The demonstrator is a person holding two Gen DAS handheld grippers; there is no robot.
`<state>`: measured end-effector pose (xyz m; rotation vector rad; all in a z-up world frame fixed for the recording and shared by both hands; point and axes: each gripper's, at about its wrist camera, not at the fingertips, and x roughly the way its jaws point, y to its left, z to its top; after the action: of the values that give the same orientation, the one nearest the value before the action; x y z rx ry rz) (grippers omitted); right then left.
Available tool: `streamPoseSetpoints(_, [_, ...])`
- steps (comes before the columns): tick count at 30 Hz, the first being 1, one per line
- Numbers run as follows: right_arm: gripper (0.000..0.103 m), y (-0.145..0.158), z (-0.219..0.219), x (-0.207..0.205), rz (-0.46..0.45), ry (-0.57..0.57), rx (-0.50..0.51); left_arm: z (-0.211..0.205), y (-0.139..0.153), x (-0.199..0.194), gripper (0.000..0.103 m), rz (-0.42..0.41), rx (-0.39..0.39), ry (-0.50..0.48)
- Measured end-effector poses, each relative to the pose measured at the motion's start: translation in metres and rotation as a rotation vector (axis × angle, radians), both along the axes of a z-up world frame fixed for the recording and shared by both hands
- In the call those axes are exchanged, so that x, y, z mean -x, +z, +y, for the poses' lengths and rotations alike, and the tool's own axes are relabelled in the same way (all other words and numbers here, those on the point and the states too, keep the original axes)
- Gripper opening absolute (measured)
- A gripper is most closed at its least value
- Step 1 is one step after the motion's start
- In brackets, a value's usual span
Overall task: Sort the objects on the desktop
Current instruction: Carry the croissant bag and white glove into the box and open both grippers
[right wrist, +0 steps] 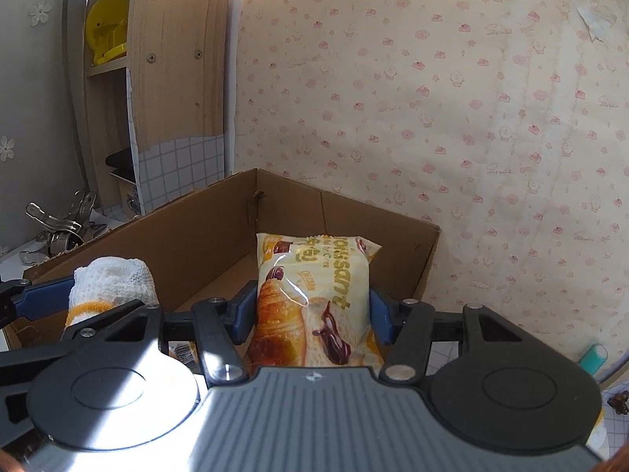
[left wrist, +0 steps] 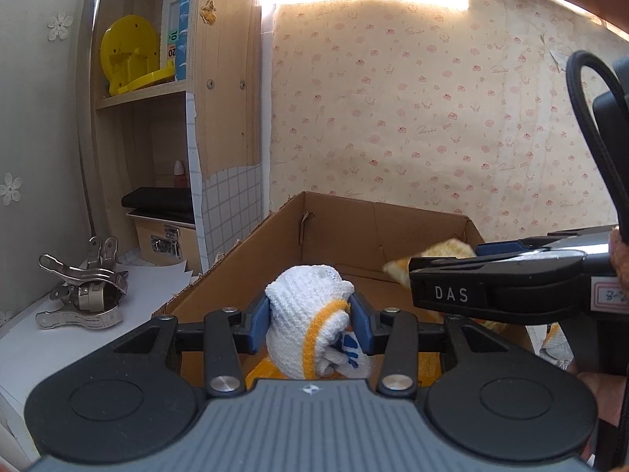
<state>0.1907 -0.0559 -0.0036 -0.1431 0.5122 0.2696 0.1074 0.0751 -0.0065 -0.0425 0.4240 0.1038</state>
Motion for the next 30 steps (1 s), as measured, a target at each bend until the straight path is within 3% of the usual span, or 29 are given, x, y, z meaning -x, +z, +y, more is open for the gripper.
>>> streamPoseSetpoints(5, [0.074,0.0,-0.001,-0.002,-0.009,0.005,-0.011,0.0,-0.002,-0.005,0.049,0.015,0.006,0.004])
streamPoseSetpoints(12, [0.074,0.007,-0.018,0.007,-0.036,-0.025,-0.038,-0.002,-0.005,-0.008,0.055,0.029,0.011,0.008])
streamPoseSetpoints(15, [0.074,0.011,-0.029,0.018,-0.054,-0.039,-0.048,-0.005,-0.003,-0.006,0.065,0.01,-0.007,0.014])
streamPoseSetpoints(17, [0.074,0.014,-0.038,0.026,-0.067,-0.054,-0.06,-0.008,-0.001,-0.006,0.08,-0.002,-0.015,0.014])
streamPoseSetpoints(19, [0.074,0.016,-0.047,0.032,-0.075,-0.067,-0.069,-0.012,0.002,-0.005,0.086,-0.014,-0.022,0.015])
streamPoseSetpoints(30, [0.074,0.019,-0.095,0.066,-0.107,-0.153,-0.075,-0.026,0.009,0.002,0.09,-0.033,-0.024,-0.003])
